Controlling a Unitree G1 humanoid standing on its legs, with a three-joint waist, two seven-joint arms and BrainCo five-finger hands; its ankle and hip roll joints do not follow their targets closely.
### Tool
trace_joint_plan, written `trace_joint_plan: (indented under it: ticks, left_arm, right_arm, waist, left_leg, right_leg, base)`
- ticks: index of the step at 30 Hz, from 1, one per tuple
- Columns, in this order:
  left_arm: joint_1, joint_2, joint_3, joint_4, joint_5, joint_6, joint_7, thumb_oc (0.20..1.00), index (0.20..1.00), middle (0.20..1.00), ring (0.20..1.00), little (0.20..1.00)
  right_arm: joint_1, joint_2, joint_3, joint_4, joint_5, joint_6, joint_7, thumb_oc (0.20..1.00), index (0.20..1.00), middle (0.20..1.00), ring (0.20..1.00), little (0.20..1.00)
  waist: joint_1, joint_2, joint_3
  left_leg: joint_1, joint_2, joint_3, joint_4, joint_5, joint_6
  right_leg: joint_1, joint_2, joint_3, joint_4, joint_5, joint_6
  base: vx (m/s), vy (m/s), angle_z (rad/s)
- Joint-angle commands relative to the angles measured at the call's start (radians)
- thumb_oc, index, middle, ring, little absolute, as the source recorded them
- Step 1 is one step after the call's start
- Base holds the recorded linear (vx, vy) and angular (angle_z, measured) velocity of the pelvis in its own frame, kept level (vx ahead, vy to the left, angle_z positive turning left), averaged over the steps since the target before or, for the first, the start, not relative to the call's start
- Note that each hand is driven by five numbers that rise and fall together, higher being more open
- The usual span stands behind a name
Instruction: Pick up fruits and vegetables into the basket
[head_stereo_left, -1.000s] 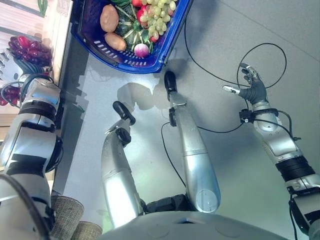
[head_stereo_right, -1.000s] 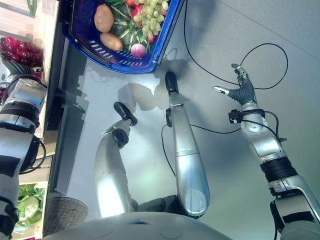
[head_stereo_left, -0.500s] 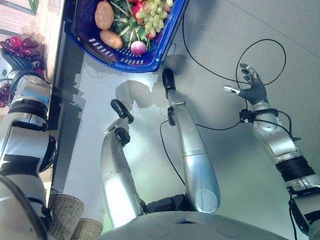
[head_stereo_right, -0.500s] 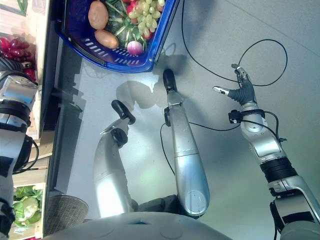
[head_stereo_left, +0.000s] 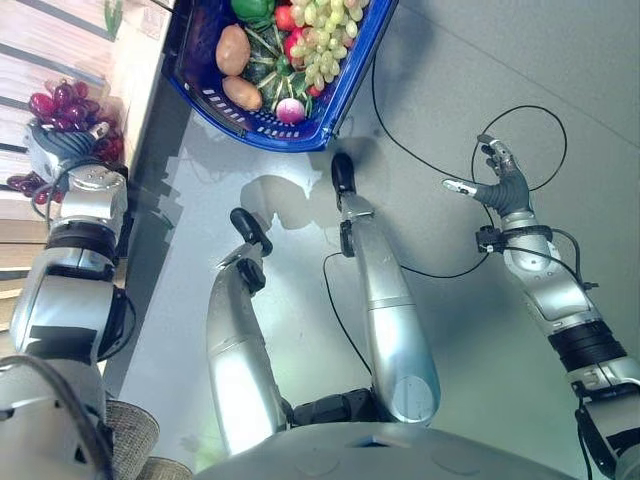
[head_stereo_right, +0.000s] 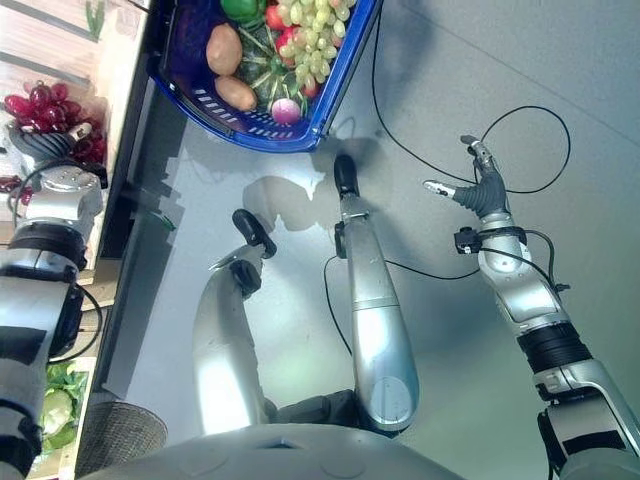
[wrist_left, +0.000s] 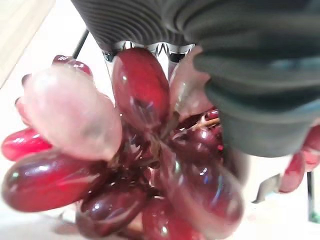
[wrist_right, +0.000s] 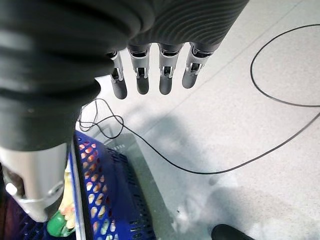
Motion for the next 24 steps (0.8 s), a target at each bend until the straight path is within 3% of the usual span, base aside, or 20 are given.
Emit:
trace_joint_plan:
  ticks: [1, 4, 8, 13, 19, 20, 24]
  left_arm:
    - [0.118, -0.041, 0.049, -0.078, -0.041, -0.147, -0.025, 0.2, 0.2, 0.2, 0.2, 0.2]
    - [0.179, -0.051, 0.068, -0.183, -0.009, -0.243, -0.058, 0.2, 0.2, 0.2, 0.2, 0.2]
    - [0.282, -0.06, 0.083, -0.346, 0.033, -0.339, -0.117, 0.2, 0.2, 0.2, 0.2, 0.2]
    - [0.401, -0.094, 0.127, -0.549, 0.089, -0.419, -0.198, 0.2, 0.2, 0.2, 0.2, 0.2]
    - [0.461, -0.089, 0.15, -0.755, 0.075, -0.397, -0.278, 0.2, 0.2, 0.2, 0.2, 0.2]
    - [0.468, -0.084, 0.15, -0.792, 0.083, -0.402, -0.285, 0.2, 0.2, 0.2, 0.2, 0.2]
    - [0.484, -0.071, 0.142, -0.908, 0.082, -0.375, -0.342, 0.2, 0.2, 0.2, 0.2, 0.2]
  right_arm:
    - [0.086, 0.034, -0.053, -0.082, -0.036, -0.047, 0.016, 1.0, 1.0, 1.0, 1.0, 1.0]
    - [0.125, 0.051, -0.064, -0.109, -0.059, -0.049, 0.037, 1.0, 1.0, 1.0, 1.0, 1.0]
    - [0.169, 0.078, -0.081, -0.151, -0.094, -0.003, 0.077, 1.0, 1.0, 1.0, 1.0, 1.0]
    - [0.187, 0.112, -0.092, -0.198, -0.183, 0.056, 0.088, 1.0, 1.0, 1.0, 1.0, 1.0]
    - [0.125, 0.112, -0.09, -0.216, -0.275, 0.125, 0.048, 1.0, 1.0, 1.0, 1.0, 1.0]
    - [0.104, 0.11, -0.085, -0.218, -0.294, 0.141, 0.034, 1.0, 1.0, 1.0, 1.0, 1.0]
    - [0.028, 0.109, -0.061, -0.222, -0.315, 0.184, 0.029, 1.0, 1.0, 1.0, 1.0, 1.0]
  waist:
    - [0.029, -0.042, -0.047]
    - [0.044, -0.038, -0.047]
    - [0.07, -0.028, -0.047]
    - [0.106, -0.014, -0.047]
    - [0.139, -0.003, -0.048]
    - [0.144, -0.003, -0.056]
    - [0.17, 0.006, -0.103]
  left_leg:
    - [0.017, -0.009, -0.004, -0.001, -0.046, 0.012]
    - [0.072, -0.018, 0.0, -0.024, -0.038, 0.014]
    - [0.162, -0.036, 0.002, -0.064, -0.029, 0.016]
    - [0.276, -0.057, -0.001, -0.108, -0.025, 0.022]
    - [0.412, -0.073, -0.002, -0.162, -0.017, 0.024]
    - [0.422, -0.077, 0.005, -0.177, 0.01, 0.031]
    - [0.487, -0.089, -0.007, -0.208, 0.011, 0.032]
  right_leg:
    - [0.071, -0.016, 0.003, -0.011, -0.089, 0.078]
    - [0.131, -0.029, -0.009, -0.029, -0.087, 0.084]
    - [0.23, -0.049, -0.024, -0.069, -0.079, 0.095]
    - [0.357, -0.073, -0.042, -0.115, -0.077, 0.103]
    - [0.504, -0.096, -0.055, -0.168, -0.071, 0.112]
    - [0.518, -0.102, -0.061, -0.188, -0.047, 0.106]
    - [0.59, -0.115, -0.074, -0.211, -0.053, 0.107]
  base:
    - [-0.02, 0.028, 0.04]
    - [-0.03, 0.028, 0.06]
    - [-0.02, 0.038, 0.14]
    - [-0.01, 0.038, 0.06]
    - [0.0, 0.02, 0.06]
    - [-0.04, 0.009, 0.0]
    - [0.05, -0.011, 0.02]
